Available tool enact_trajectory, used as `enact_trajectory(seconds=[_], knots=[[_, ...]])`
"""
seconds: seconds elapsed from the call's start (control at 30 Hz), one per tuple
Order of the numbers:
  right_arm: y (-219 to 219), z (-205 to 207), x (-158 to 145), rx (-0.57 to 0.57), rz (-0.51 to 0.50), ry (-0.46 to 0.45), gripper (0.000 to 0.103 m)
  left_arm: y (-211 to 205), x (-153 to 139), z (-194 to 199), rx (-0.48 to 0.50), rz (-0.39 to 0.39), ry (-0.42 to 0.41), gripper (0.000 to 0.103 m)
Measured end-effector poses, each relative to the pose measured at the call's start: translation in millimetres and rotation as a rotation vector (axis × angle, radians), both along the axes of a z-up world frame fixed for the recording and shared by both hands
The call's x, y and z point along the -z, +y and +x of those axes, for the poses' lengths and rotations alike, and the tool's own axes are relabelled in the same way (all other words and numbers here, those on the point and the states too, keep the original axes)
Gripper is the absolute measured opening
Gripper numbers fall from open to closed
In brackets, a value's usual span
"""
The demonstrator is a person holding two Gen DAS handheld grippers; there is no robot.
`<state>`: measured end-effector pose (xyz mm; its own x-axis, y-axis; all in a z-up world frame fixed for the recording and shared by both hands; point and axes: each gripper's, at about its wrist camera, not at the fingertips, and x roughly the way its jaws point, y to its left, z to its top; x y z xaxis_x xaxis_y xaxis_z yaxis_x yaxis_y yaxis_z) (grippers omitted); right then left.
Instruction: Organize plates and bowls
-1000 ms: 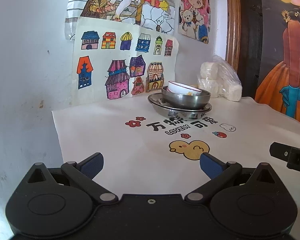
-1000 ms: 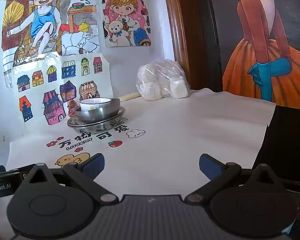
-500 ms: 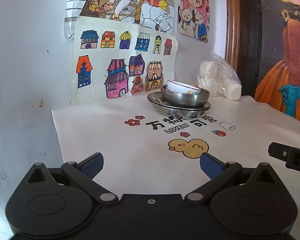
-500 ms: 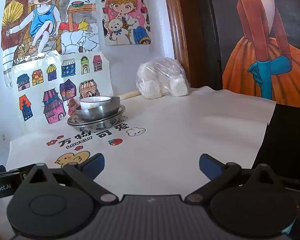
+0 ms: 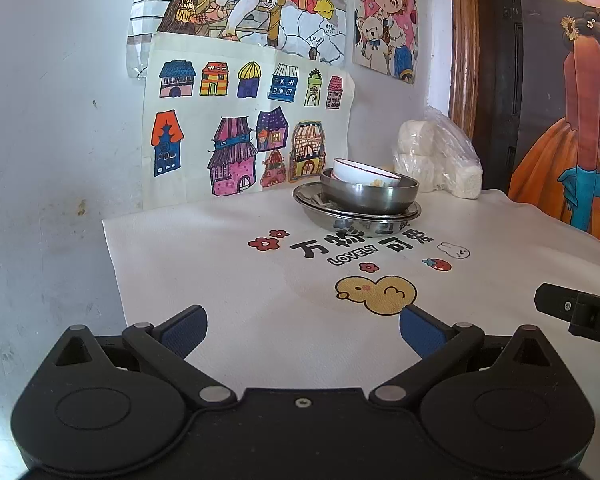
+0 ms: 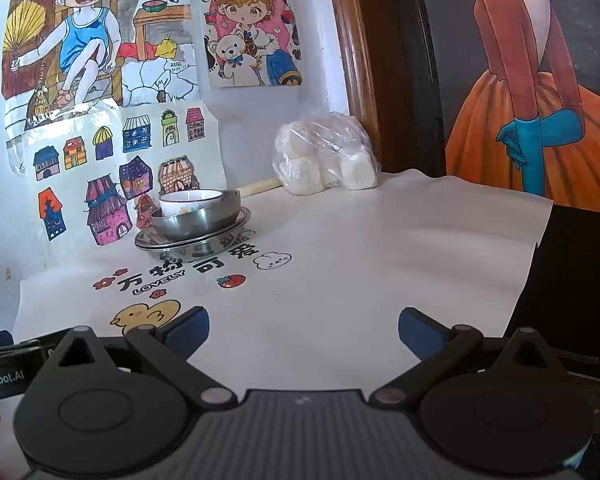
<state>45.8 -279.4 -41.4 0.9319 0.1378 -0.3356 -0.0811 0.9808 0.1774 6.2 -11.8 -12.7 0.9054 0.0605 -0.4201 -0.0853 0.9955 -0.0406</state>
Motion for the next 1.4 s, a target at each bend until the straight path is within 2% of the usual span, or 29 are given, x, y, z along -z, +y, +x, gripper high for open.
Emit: enact_trajectory(seconds=[0.77, 0.97, 1.4], knots=[[0.2, -0.4, 0.1, 0.001, 0.001, 0.001, 0.103, 0.0, 2.6, 2.0, 0.015, -0.012, 0.024, 0.102], [0.0, -0.2, 0.3, 0.0, 0.001, 0.001, 0.103, 2.9, 3.0, 4.7, 0.04, -0.065, 0.064, 0.102], [0.5, -0.4, 0.6, 0.001, 0.001, 0.002, 0.103, 2.6, 2.4, 4.5, 0.033, -0.058, 0.069, 0.102]])
